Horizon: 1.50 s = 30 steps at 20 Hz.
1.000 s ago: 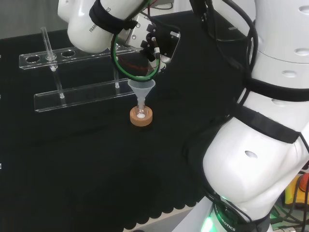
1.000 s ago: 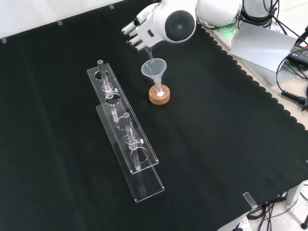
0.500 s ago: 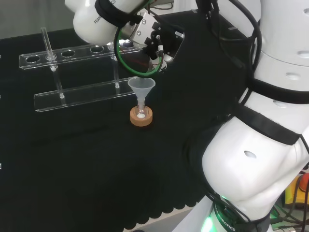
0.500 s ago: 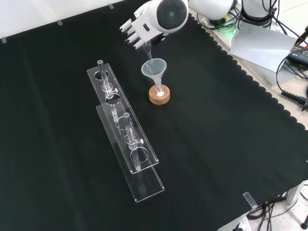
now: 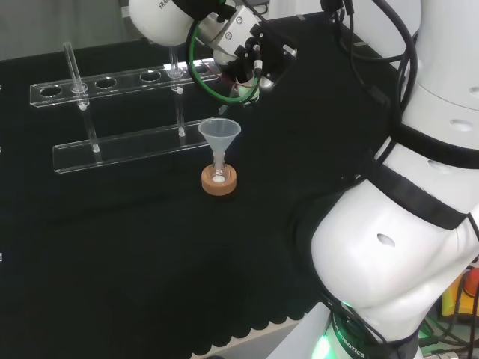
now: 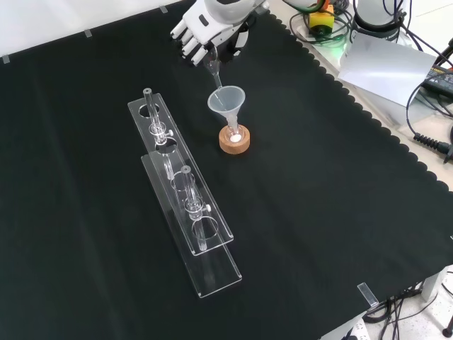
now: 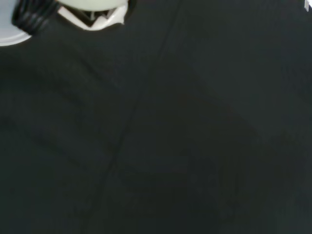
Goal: Pour all the NaCl from the weighing funnel into the round-bottom flask.
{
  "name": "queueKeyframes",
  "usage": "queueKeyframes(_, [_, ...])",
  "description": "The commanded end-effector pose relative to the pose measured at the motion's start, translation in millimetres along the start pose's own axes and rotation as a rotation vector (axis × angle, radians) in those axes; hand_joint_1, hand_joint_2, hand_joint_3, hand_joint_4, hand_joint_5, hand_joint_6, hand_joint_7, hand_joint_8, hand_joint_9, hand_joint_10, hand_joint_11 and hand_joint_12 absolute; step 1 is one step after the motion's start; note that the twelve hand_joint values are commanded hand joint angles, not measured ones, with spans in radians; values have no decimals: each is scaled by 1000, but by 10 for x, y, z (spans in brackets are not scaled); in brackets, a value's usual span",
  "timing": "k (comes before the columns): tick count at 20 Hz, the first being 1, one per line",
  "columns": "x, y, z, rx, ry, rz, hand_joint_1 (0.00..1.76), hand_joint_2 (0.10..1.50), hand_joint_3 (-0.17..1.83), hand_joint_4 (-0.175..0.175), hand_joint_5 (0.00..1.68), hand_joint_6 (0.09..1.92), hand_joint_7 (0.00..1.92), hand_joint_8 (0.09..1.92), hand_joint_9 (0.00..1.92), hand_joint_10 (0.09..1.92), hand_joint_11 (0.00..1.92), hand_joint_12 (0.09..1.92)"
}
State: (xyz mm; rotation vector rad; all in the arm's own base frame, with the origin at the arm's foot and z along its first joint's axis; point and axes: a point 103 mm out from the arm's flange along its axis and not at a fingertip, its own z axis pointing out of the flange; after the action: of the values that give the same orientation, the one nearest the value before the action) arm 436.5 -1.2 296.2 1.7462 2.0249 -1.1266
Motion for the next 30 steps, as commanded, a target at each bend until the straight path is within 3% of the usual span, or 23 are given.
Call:
queueKeyframes(1, [-68,14,101,-10,109,-6,1064,700,745,175,1086,1036,610,653,847,520,458,1275])
queueKeyframes(6, [-116,33,170,-16,184,-11,1064,701,744,175,1086,1037,610,653,847,520,457,1276])
queueKeyframes(19, [-193,39,210,-23,204,-1,1065,701,743,175,1085,1038,609,654,846,521,455,1278])
queueKeyframes(30, [-293,67,311,-24,305,8,1065,701,743,175,1085,1038,608,655,846,522,454,1279])
